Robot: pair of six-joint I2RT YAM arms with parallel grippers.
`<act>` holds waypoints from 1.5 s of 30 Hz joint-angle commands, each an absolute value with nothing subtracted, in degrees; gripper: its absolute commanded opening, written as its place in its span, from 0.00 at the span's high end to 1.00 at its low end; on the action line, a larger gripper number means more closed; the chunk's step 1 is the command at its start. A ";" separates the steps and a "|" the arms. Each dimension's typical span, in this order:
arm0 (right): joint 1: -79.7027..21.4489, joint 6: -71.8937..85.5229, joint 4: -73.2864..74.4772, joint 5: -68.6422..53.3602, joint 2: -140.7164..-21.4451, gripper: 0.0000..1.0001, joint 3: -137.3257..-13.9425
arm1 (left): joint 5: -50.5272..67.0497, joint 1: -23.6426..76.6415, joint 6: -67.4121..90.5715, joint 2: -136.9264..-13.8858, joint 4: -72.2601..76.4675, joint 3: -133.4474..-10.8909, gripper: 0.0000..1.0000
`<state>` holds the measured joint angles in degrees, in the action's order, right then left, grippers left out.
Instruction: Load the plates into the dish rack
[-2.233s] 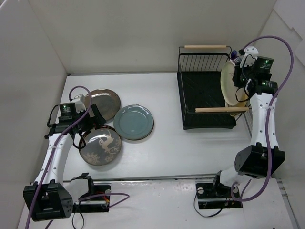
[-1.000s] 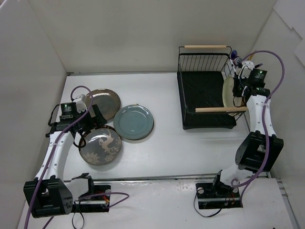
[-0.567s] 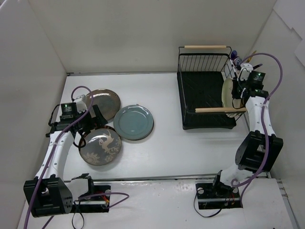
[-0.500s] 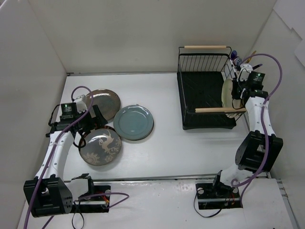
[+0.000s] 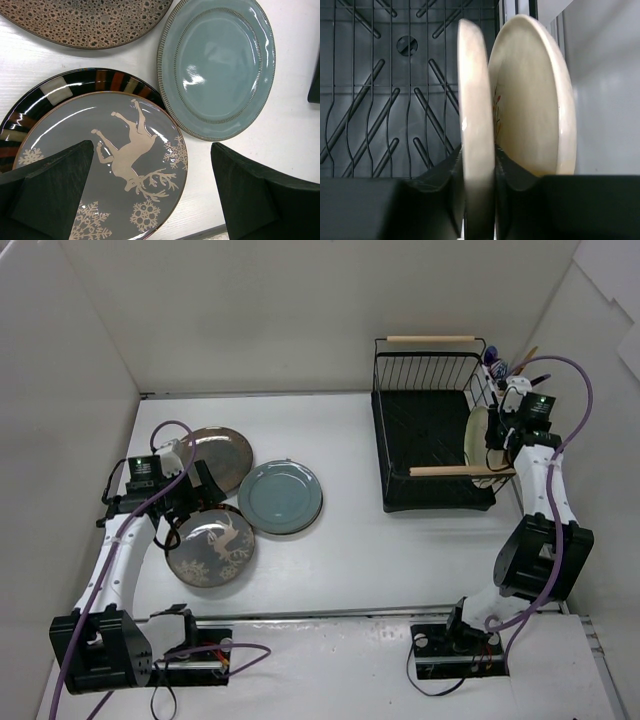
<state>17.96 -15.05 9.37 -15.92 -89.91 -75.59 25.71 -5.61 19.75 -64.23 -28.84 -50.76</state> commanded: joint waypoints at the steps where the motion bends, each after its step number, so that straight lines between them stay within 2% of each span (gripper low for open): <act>1: 18.28 -14.06 2.90 -15.47 -85.87 0.78 -76.20 | 26.46 -5.45 19.07 -64.51 -26.89 -51.77 0.01; 8: 18.28 -13.27 2.81 -14.77 -84.38 0.63 -74.97 | 26.72 -5.45 18.99 -64.07 -26.81 -51.68 0.01; 19: 18.28 -12.57 2.99 -14.24 -79.99 0.48 -75.14 | 26.98 -5.45 19.07 -63.72 -26.98 -51.50 0.01; 31: 15.74 -11.60 3.69 -13.89 -73.66 0.39 -78.57 | 27.16 -5.45 19.34 -63.81 -26.98 -51.59 0.01; 35: 13.98 -8.62 4.57 -18.09 -72.16 0.37 -81.20 | 27.07 -5.45 19.42 -63.98 -27.16 -51.50 0.01; 45: 0.81 2.54 7.03 -28.46 -73.03 0.33 -87.80 | 26.02 -5.45 20.74 -64.42 -27.42 -51.07 0.01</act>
<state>4.51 -2.79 8.86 -22.57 -73.23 -84.16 25.91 -5.61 20.05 -64.55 -28.91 -50.76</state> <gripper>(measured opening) 0.663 0.990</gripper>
